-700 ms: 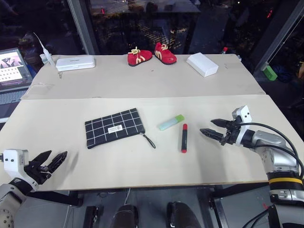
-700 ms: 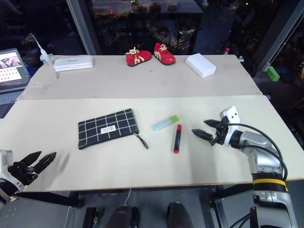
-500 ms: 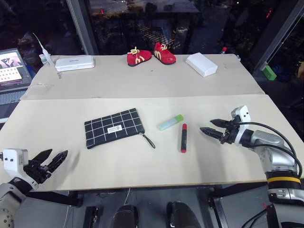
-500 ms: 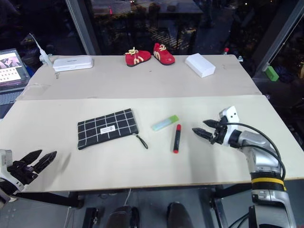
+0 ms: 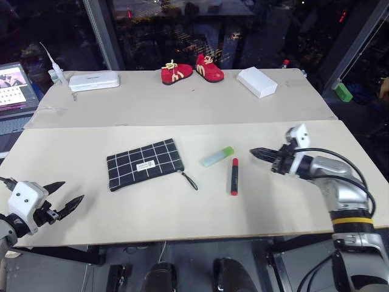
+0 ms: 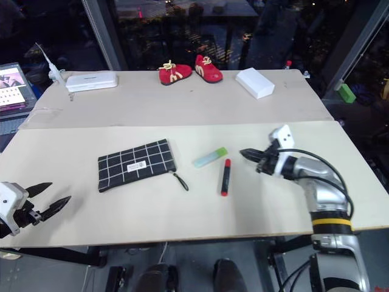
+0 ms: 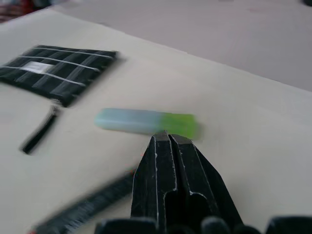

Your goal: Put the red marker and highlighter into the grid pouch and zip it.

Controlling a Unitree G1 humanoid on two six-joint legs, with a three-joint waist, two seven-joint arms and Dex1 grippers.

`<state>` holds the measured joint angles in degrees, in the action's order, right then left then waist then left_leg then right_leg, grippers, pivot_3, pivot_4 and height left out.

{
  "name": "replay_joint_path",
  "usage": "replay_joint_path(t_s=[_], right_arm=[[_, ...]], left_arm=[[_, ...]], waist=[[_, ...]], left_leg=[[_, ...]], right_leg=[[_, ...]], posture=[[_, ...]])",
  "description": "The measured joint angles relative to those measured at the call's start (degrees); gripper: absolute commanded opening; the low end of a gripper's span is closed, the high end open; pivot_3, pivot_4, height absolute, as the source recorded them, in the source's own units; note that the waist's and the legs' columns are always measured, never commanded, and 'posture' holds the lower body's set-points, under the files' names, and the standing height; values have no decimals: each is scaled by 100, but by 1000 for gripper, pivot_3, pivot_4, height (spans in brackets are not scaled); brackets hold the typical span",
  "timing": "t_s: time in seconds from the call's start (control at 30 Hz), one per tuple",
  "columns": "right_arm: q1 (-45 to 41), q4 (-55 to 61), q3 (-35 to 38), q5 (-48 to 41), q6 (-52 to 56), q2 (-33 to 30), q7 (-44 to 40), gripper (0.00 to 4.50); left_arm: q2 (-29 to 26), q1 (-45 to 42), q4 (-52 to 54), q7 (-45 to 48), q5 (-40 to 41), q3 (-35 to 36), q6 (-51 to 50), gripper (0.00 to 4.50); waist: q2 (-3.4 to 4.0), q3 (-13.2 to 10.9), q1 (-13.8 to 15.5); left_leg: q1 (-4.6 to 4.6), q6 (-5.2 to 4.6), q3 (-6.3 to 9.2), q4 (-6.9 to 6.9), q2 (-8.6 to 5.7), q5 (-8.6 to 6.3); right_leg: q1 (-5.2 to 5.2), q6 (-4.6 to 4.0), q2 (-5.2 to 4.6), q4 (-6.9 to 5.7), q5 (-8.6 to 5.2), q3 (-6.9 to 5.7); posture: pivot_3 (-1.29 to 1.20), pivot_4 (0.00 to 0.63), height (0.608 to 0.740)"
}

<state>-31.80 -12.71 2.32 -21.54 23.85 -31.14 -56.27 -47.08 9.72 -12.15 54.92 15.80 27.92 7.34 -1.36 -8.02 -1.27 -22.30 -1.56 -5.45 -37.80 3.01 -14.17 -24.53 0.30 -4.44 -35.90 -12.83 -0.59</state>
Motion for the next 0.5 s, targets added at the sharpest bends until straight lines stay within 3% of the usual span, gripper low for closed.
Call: replay_joint_path(t_s=[0.23, 0.5], right_arm=[[-874, 422, -1092, 633, 181, 825, 538, 17], [-1803, -398, -2535, 1653, 682, 2141, 1189, 17]], left_arm=[[-253, -553, -692, 256, -511, -614, 1047, 3586], [-280, -1646, -1494, 195, -944, -1321, 2010, 3586]], waist=[[1, 1, 23], [1, 3, 30]], left_leg=[[-29, 2, -1, 0, -3, 0], [-77, 13, -38, -5, -8, 9]], right_leg=[[-40, -2, -5, -18, 2, -9], [-73, -7, 1, -28, 9, -35]], posture=[[0, 150, 740], [0, 150, 740]])
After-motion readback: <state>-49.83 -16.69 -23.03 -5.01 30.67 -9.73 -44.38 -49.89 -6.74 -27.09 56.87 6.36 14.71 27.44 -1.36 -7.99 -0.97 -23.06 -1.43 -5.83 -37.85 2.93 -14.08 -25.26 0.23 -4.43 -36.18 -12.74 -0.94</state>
